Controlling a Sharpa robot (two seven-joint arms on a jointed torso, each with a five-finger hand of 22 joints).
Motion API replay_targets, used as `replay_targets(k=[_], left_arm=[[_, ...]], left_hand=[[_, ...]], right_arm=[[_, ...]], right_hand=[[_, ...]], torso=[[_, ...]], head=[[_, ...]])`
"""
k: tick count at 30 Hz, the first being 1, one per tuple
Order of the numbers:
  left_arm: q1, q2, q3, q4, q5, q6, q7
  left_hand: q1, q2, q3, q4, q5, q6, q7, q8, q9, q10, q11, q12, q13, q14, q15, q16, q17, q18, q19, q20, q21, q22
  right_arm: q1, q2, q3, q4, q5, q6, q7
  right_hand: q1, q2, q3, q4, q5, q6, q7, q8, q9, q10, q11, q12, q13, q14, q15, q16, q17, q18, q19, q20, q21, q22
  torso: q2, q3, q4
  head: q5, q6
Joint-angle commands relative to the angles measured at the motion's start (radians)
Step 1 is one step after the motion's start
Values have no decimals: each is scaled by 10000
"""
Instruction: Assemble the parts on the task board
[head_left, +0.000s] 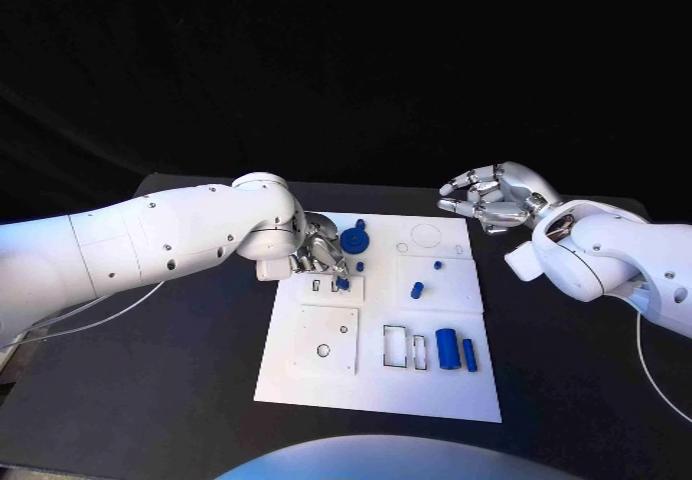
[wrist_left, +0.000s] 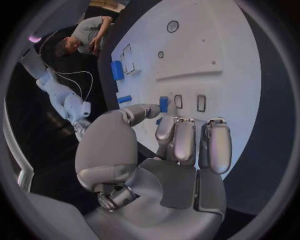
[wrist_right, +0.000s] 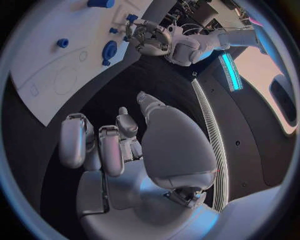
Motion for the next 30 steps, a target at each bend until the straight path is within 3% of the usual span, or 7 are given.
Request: replay_targets(k=[1, 11, 19, 22, 30], left_arm=[[1, -74, 4, 117, 418, -578, 390], [-7, -456, 3, 502, 44, -1352, 573], [-86, -676, -33, 719, -267, -1898, 530], [-121, -712, -84, 764, -364, -1980, 469], [-155, -715, -254, 815, -538, -1958, 198]], left_hand=[[-91, -100, 1011, -1086, 1098, 418, -310, 208, 711, 80, -15, 100, 52, 192, -77, -48, 18, -131, 54, -10, 52, 544], [-91, -191, 1022, -1159, 1514, 562, -367, 263, 834, 167, -69, 221, 199, 195, -125, -52, 28, -167, 159, -61, 142, 728], [-104, -258, 1054, -1184, 1729, 634, -401, 295, 902, 226, -101, 275, 256, 199, -155, -51, 37, -178, 191, -101, 175, 788], [-109, -269, 1059, -1185, 1771, 646, -407, 301, 914, 233, -107, 277, 258, 199, -160, -54, 34, -183, 205, -107, 186, 810], [-116, -290, 1066, -1191, 1834, 667, -418, 312, 933, 247, -118, 285, 265, 201, -169, -52, 39, -187, 217, -117, 197, 832]], right_arm=[[-7, -7, -1, 1, -85, 164, 6], [-8, -67, -3, -10, -85, 139, -4], [-8, -128, -5, -22, -85, 105, 1], [-8, -137, -5, -32, -85, 94, 8], [-9, -123, -7, -58, -85, 82, 23]], right_hand=[[47, -10, -28, 38, 70, -66, -11, 63, -5, -43, -16, -8, 11, 507, -23, -44, 299, 129, -71, -8, -55, 391], [47, -10, -29, 41, 70, -69, -11, 63, -6, -38, -16, -5, 14, 510, -24, -40, 309, 129, -70, -8, -55, 391], [44, -11, -34, 48, 70, -75, -11, 63, -7, -52, -16, -17, -6, 504, -24, -53, 283, 129, -71, -9, -61, 388], [42, -12, -35, 51, 70, -77, -11, 63, -8, -49, -16, -15, -4, 505, -24, -52, 286, 130, -73, -9, -65, 386], [42, -12, -35, 51, 70, -77, -11, 63, -8, -49, -16, -15, -4, 505, -24, -52, 286, 130, -73, -9, -65, 386]], torso=[[0, 0, 6], [-17, 17, 27], [-86, 71, 117], [-105, 83, 146], [-125, 97, 150]], head=[[11, 7], [26, -26], [-9, -134], [2, -173], [20, -229]])
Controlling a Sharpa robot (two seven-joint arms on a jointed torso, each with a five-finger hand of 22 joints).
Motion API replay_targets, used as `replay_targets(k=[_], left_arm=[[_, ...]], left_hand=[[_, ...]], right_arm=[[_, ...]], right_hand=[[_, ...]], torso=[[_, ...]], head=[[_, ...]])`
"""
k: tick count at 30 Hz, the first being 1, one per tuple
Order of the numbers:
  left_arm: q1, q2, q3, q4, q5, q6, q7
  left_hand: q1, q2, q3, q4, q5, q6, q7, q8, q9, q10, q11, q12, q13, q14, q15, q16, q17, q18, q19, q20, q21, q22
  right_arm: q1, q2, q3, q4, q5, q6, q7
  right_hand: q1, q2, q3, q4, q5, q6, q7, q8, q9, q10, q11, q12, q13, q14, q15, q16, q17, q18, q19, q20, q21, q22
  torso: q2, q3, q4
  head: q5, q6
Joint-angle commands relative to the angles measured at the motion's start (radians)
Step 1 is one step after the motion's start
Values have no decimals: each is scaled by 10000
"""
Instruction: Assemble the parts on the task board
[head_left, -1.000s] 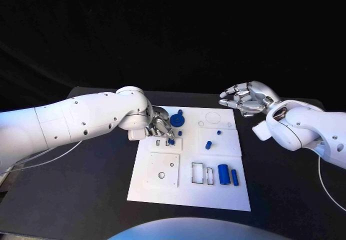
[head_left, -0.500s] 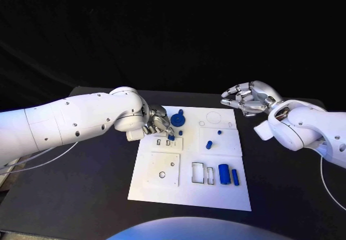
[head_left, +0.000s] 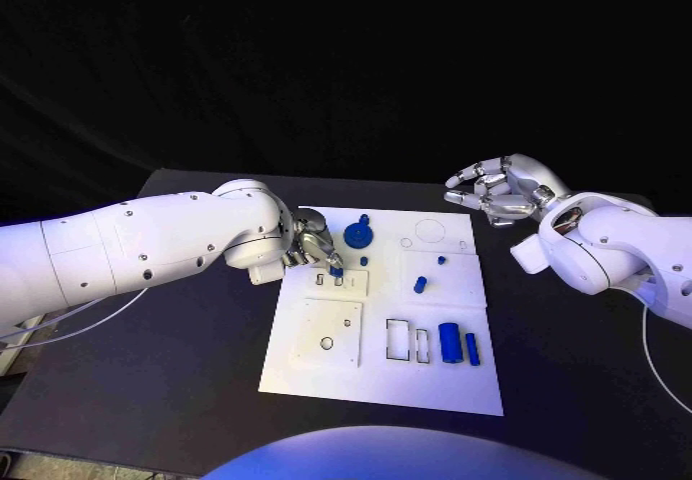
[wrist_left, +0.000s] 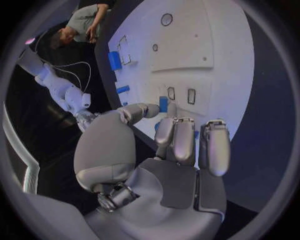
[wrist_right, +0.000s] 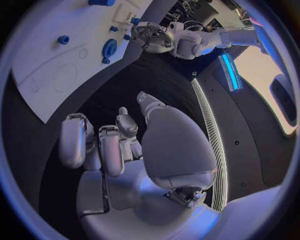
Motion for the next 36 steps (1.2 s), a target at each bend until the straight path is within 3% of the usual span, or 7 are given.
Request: replay_targets(k=[1, 16, 36], left_arm=[[-8, 22, -36, 33, -221, -172, -210], [-20, 137, -133, 8, -87, 145, -480], [-21, 220, -153, -60, -86, 594, -712]], left_hand=[[100, 13, 1109, -1148, 382, 545, -511, 177, 933, 46, 2, 38, 3, 237, -64, -52, 17, -188, 74, 26, 49, 835], [87, 3, 1111, -1144, 410, 563, -518, 190, 949, 42, -3, 16, -23, 236, -69, -55, 14, -191, 83, 22, 56, 850], [64, 4, 1099, -1125, 416, 572, -521, 204, 968, 41, -6, -3, -46, 237, -71, -56, 14, -194, 88, 19, 62, 862]], right_arm=[[-7, 12, -3, -10, -84, 87, 38], [-12, 29, -5, -6, -84, 105, 38], [-20, 31, -6, 5, -84, 139, 41]], right_hand=[[42, -12, -8, 24, 30, -77, -11, 63, -8, -49, -16, -15, -2, 505, -25, -52, 288, 130, -73, -9, -65, 381], [42, -12, -8, 24, 30, -77, -11, 63, -8, -49, -16, -15, -2, 505, -25, -52, 288, 130, -73, -9, -65, 381], [36, -13, -18, 42, 29, -88, -11, 64, -11, -44, -16, -15, -6, 507, -25, -53, 295, 129, -68, -9, -68, 382]], torso=[[-9, 9, 6], [21, 14, -13], [15, 13, -6]], head=[[24, -34], [55, -67], [24, -106]])
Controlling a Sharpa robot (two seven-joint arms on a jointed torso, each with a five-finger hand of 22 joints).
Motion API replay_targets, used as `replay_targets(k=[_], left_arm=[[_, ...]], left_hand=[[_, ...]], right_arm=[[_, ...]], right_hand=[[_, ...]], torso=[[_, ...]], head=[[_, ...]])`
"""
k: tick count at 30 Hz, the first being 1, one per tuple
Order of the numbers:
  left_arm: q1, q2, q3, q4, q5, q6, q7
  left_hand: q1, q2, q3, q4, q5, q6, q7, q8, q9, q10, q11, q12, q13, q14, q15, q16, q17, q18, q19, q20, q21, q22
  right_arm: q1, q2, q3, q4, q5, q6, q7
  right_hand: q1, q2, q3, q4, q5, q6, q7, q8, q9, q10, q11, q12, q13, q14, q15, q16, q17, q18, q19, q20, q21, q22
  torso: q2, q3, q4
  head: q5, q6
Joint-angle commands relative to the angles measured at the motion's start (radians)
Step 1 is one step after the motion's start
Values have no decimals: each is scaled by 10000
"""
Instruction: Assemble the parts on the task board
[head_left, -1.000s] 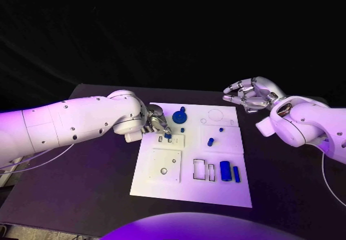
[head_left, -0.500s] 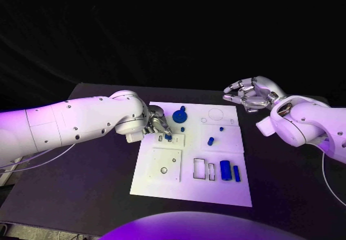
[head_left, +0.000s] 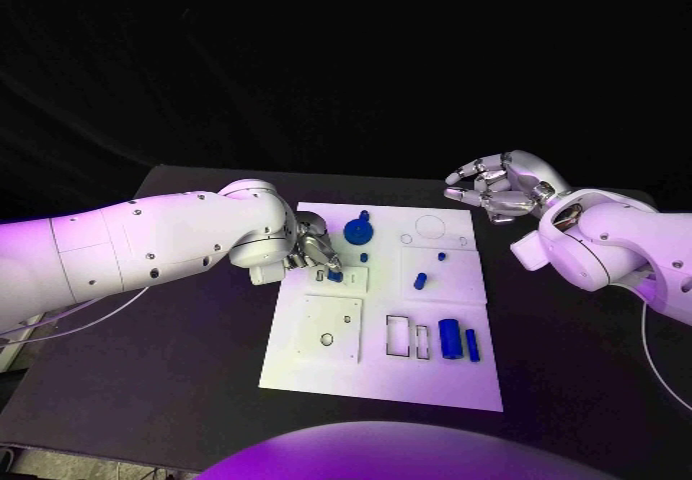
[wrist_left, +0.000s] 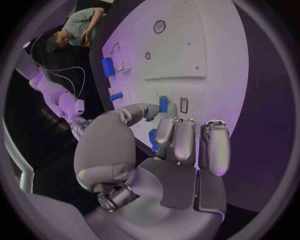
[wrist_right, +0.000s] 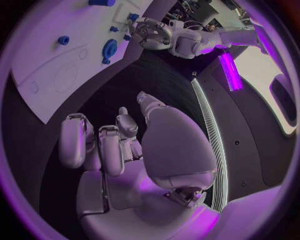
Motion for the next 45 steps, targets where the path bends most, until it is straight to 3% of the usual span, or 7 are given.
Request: replay_targets(k=[1, 17, 39, 45], left_arm=[[-9, 33, -8, -12, 14, 280, -121], [-11, 153, -14, -114, 20, 276, -160], [-11, 304, -26, -198, 117, 605, -195], [-11, 346, -95, -214, 128, 497, -204]], left_hand=[[60, 2, 1096, -1119, 415, 573, -521, 204, 972, 30, -25, -2, -13, 238, -74, -59, 13, -192, 51, -19, 62, 862], [-2, 31, 1034, -1054, 380, 555, -527, 227, 1020, 47, -28, 1, -13, 243, -74, -60, 14, -195, 54, -26, 65, 875], [-170, 397, -189, -786, 54, 646, -760, 503, 1455, 405, -203, 354, 343, 272, -180, -47, 48, -254, 196, -45, 117, 1110], [-163, 479, -396, -748, 14, 716, -803, 501, 1480, 469, -236, 414, 402, 276, -204, -41, 58, -291, 304, -60, 181, 1272]], right_arm=[[-11, 10, 0, 14, -82, 139, 40], [-27, 8, 0, 25, -82, 140, 50], [-43, 3, 0, 40, -83, 131, 54], [-43, -2, 0, 56, -83, 129, 52]], right_hand=[[36, -13, -19, 43, 29, -88, -11, 64, -11, -44, -16, -15, -6, 508, -25, -53, 296, 129, -68, -9, -69, 387], [43, -17, -23, 47, 29, -94, -12, 66, -13, -50, -17, -21, -17, 506, -26, -61, 285, 130, -68, -10, -76, 384], [55, -13, -23, 52, 29, -98, -12, 69, -14, -51, -18, -24, -23, 502, -27, -72, 264, 138, -86, -10, -112, 359], [55, -13, -23, 52, 29, -98, -12, 69, -14, -51, -18, -24, -23, 502, -27, -72, 264, 138, -86, -10, -112, 359]], torso=[[5, 3, -3], [3, 6, -1], [0, 7, 2], [8, 4, -11]], head=[[12, 11], [-12, -38], [-33, -126], [-27, -106]])
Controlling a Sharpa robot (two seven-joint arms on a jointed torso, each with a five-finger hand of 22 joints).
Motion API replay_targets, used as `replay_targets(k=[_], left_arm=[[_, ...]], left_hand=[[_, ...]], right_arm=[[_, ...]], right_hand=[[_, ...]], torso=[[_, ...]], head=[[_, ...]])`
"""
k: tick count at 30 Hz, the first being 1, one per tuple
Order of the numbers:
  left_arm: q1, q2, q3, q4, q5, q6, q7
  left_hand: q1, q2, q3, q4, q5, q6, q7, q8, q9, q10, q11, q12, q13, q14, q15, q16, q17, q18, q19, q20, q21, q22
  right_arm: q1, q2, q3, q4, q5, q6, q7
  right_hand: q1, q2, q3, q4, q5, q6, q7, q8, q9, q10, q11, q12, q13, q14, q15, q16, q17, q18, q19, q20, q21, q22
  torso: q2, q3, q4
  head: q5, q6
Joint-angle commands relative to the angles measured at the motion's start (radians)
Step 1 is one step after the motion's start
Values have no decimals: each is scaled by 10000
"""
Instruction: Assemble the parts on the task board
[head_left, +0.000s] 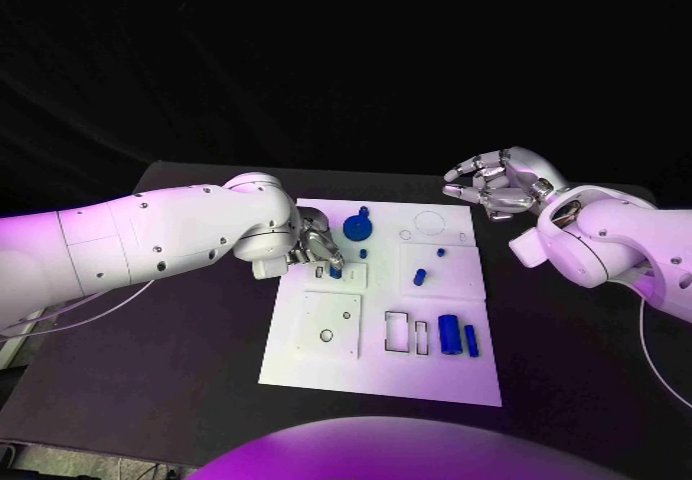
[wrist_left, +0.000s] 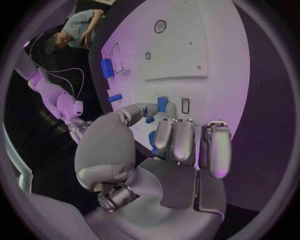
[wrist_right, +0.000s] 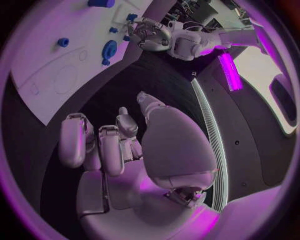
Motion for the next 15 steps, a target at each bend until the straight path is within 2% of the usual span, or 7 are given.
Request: replay_targets(k=[1, 7, 15], left_arm=[[-47, 71, -92, 32, 114, 212, -53], [-48, 139, -172, -8, 116, 114, -57], [-48, 195, -210, -44, 154, 135, -68]], left_hand=[[202, 270, 120, -207, -40, 749, -758, -25, 1480, 165, -71, 42, 14, 239, -95, -39, 19, -140, 206, -28, 54, 1287], [186, 392, -67, -119, -113, 801, -783, -59, 1484, 187, -89, 46, 20, 239, -111, -42, 19, -146, 225, -43, 63, 1315], [162, 545, -233, -4, -257, 827, -791, -117, 1481, 186, -94, 32, 13, 240, -117, -42, 24, -150, 235, -52, 64, 1329]], right_arm=[[-8, 0, 0, 24, -81, 128, 47], [-8, -5, 0, 37, -81, 128, 47], [-8, -15, 0, 50, -81, 130, 45]], right_hand=[[55, -13, -23, 52, 29, -63, 23, 70, -14, -51, -18, -24, -9, 501, -27, -34, 265, 138, -86, -10, -35, 355], [55, -13, -23, 52, 29, -63, 23, 70, -14, -51, -18, -24, -9, 501, -27, -34, 265, 138, -86, -10, -35, 355], [61, -4, -24, 66, 27, -64, 23, 77, -16, -56, -18, -31, -20, 500, -28, -43, 254, 139, -86, -11, -47, 351]], torso=[[-3, -6, 0], [3, -5, 0], [2, -7, 5]], head=[[-23, -15], [-43, 2], [-85, 2]])
